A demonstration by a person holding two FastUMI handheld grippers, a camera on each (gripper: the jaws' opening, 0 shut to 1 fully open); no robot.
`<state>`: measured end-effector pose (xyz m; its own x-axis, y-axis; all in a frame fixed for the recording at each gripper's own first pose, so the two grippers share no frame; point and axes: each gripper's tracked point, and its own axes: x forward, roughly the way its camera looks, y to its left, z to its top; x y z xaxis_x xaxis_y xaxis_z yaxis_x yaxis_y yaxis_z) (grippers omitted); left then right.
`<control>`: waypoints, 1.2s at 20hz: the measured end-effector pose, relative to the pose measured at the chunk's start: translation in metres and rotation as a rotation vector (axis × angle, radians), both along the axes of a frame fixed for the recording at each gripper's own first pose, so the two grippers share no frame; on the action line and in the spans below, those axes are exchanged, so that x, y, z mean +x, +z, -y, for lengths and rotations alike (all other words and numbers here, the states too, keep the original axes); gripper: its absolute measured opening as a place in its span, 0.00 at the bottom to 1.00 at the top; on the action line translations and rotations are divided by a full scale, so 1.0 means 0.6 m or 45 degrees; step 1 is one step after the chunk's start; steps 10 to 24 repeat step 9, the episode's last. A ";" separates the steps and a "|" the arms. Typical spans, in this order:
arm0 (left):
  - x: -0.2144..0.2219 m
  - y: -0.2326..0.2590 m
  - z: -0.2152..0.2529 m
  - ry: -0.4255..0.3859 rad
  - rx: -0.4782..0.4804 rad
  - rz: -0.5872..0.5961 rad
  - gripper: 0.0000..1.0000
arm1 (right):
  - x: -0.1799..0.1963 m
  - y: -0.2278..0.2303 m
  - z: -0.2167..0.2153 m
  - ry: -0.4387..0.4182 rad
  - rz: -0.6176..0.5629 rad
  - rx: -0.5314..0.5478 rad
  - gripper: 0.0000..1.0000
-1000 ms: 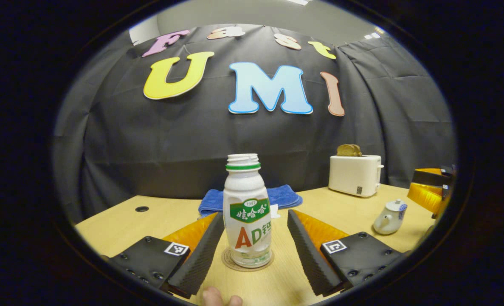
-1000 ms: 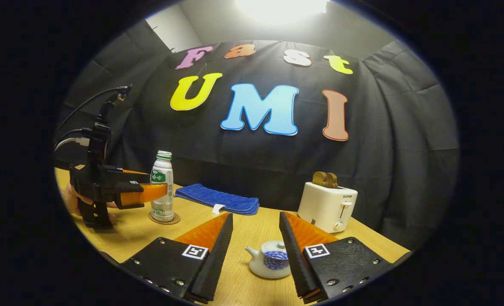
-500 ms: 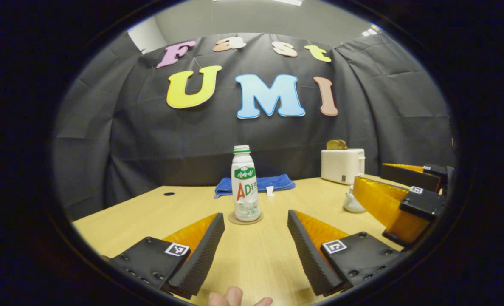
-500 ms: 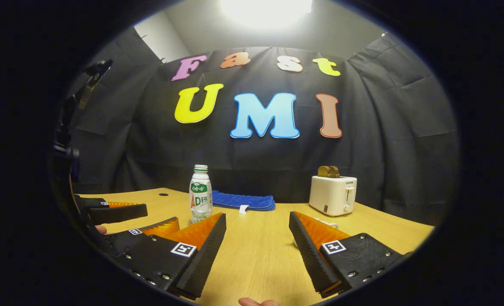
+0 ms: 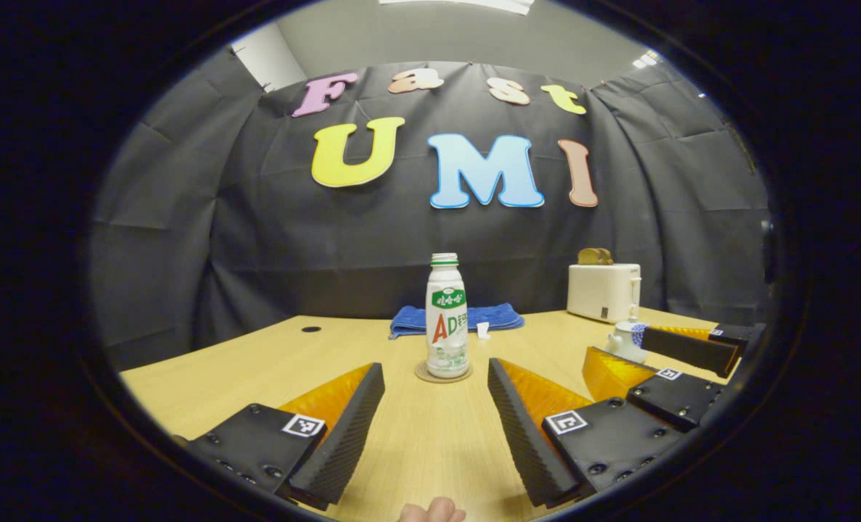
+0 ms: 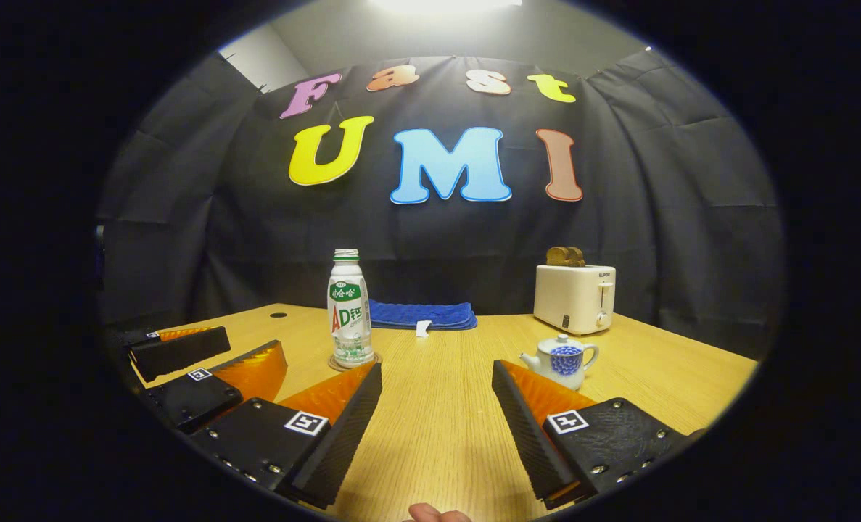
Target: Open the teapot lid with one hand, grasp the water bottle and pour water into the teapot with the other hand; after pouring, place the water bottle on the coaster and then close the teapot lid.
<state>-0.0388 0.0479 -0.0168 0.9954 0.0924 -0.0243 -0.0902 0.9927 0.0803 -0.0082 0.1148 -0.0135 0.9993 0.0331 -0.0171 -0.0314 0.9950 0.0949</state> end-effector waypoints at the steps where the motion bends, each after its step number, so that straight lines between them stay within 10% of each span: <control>1: -0.001 0.000 -0.001 0.000 -0.002 -0.002 0.91 | -0.001 0.000 -0.001 0.002 -0.001 0.000 0.94; 24: 0.000 -0.005 0.002 0.001 -0.003 -0.002 0.99 | 0.000 0.001 -0.001 0.003 0.002 -0.001 0.95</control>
